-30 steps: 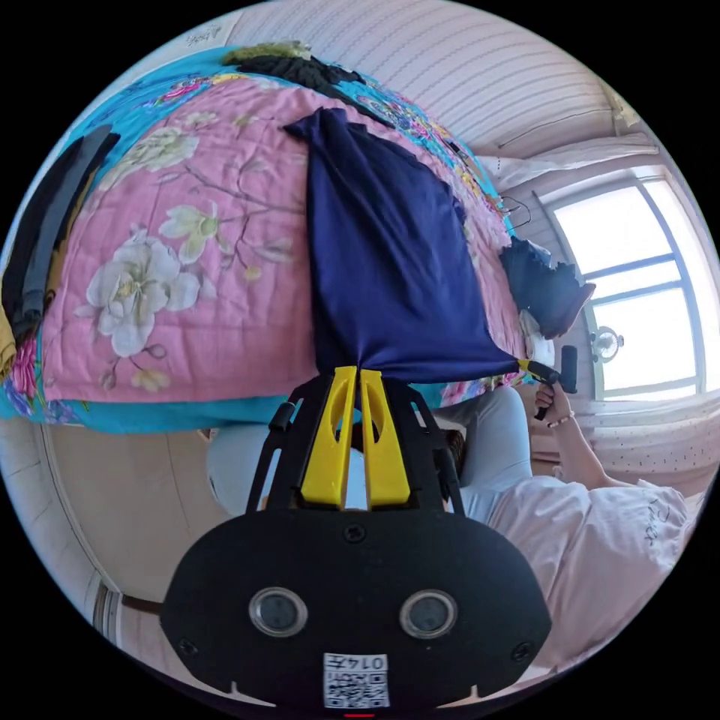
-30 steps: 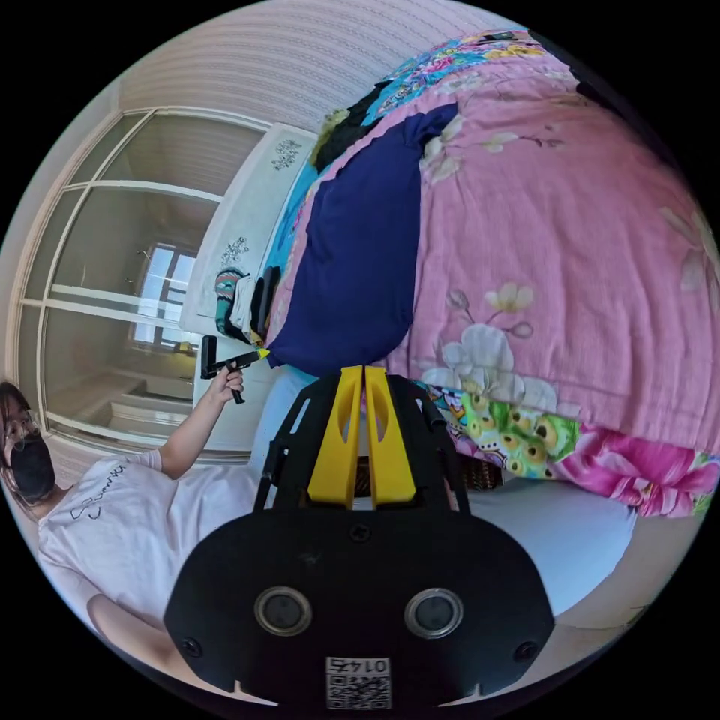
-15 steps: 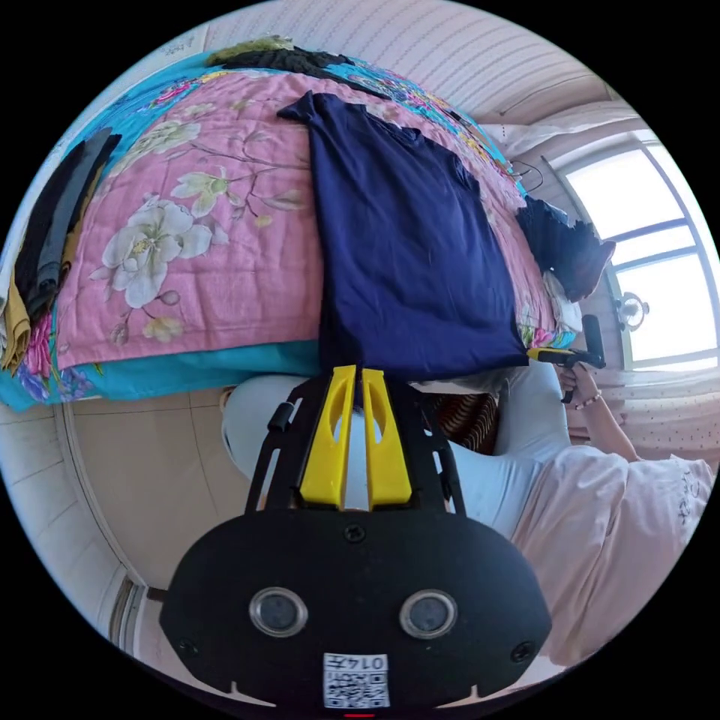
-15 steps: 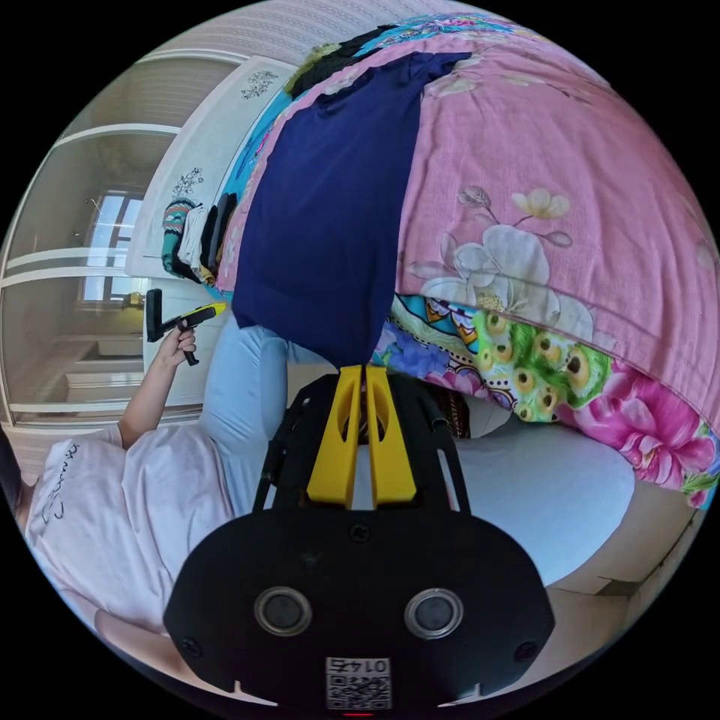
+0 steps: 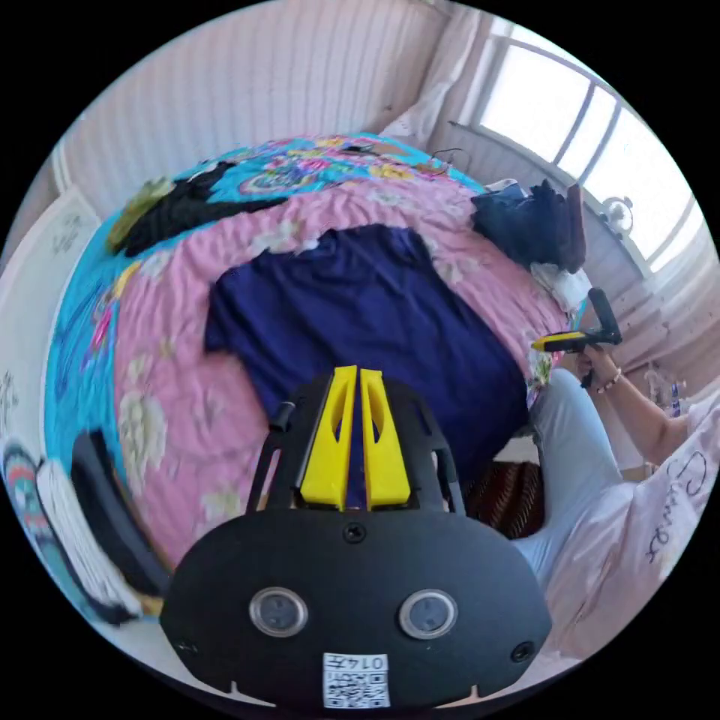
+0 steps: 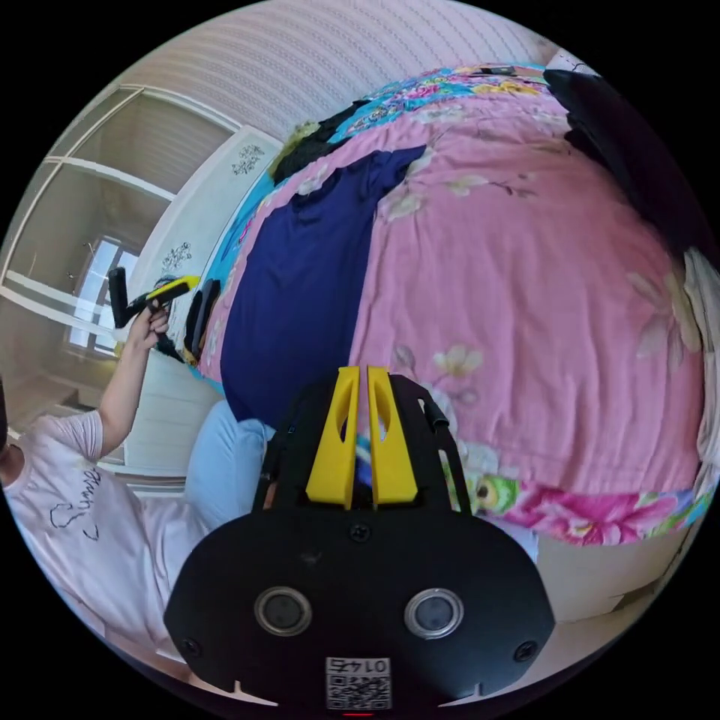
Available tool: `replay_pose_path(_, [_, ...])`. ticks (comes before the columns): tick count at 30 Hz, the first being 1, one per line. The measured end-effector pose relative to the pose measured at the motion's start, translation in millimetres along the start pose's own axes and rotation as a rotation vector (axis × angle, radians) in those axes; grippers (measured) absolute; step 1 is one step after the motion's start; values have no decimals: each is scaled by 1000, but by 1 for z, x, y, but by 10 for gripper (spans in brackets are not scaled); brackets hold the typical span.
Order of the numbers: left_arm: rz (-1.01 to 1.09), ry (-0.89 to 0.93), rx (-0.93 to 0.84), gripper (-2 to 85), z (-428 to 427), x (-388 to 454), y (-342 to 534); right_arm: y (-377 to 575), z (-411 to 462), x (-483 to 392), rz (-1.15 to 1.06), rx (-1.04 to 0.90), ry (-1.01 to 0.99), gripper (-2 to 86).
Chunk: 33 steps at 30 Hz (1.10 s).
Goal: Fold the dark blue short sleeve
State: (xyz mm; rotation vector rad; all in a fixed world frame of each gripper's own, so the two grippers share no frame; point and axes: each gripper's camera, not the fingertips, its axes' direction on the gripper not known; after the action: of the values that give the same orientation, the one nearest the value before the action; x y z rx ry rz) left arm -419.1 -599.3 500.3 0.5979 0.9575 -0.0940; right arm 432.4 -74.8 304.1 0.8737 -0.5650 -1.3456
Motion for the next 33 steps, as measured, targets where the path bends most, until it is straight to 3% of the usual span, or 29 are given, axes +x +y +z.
replay_pose_path(6, [156, 114, 35, 20, 153, 42, -222, -117, 24, 38, -33, 27, 28, 10])
replay_pose_path(12, [161, 100, -120, 52, 289, 70, -327, -174, 34, 78, 66, 65, -56, 10])
replay_pose_path(14, [210, 17, -251, 15, 329, 74, -334, -182, 34, 90, 97, 55, -78, 10])
replay_pose_path(16, [242, 25, -222, 0, 336, 69, -333, -192, 33, 101, 117, 36, -95, 10])
replay_pose_path(22, [73, -14, -154, -9, 307, 5, -322, -235, 20, 141, 151, 44, -104, 15])
replay_pose_path(30, [-96, 122, -169, -10, 328, -59, -301, -320, 47, 184, 213, 106, -152, 64])
replay_pose_path(33, [-119, 159, -167, -10, 327, -72, -304, -345, 71, 199, 281, 121, -236, 31])
